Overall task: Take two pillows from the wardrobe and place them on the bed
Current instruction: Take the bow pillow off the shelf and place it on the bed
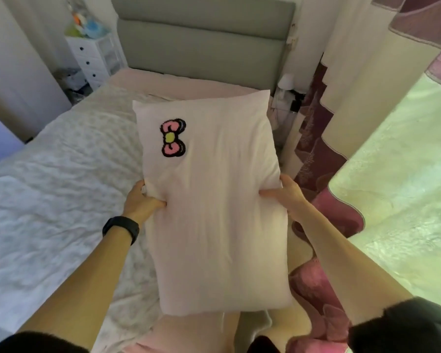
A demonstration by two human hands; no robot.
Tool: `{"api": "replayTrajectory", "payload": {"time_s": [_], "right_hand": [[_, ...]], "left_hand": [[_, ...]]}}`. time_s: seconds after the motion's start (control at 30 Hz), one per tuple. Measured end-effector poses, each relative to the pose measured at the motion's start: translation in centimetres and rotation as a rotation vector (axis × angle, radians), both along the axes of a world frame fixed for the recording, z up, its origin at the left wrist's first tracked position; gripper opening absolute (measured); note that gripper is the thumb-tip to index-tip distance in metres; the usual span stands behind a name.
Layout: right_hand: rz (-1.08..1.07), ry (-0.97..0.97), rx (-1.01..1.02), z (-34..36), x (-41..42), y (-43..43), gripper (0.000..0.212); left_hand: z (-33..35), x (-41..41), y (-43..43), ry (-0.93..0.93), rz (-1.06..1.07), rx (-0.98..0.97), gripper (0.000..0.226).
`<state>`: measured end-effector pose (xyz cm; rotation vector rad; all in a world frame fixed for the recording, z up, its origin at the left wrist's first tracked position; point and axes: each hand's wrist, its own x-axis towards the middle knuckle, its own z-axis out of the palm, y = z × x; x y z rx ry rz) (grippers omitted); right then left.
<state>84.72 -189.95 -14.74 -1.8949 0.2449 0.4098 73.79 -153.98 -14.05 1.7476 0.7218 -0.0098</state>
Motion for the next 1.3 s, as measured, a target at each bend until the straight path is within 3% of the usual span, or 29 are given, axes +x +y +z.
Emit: {"api": "replayTrajectory", "payload": {"time_s": [0.37,0.47,0.67,0.93,1.3], "right_hand": [[0.079,0.136,0.113,-3.0,19.0,-1.9,0.091],[0.096,0.147,0.106,-3.0,24.3,-4.4,0.092],[0.084,0.082,0.114,-2.9,32.2,-9.2,0.09],[-0.019,0.036,0.124,-3.7,40.4,-12.8,0.091],[-0.031,0.114,0.14,-4.9,59.4,-11.4,0.094]], "left_hand": [[-1.8,14.1,-4.8,0.019,0.204,0.037,0.091],[-1.6,18.8,-8.0,0.055,0.229,0.037,0.081],[-0.6,27.2,-12.1,0.058,0.204,0.025,0.071],[-0.3,38.8,-14.4,0.067,0.144,0.039,0.078],[-2.0,59.6,-12.9,0.097,0.092,0.048,0.077]]}}
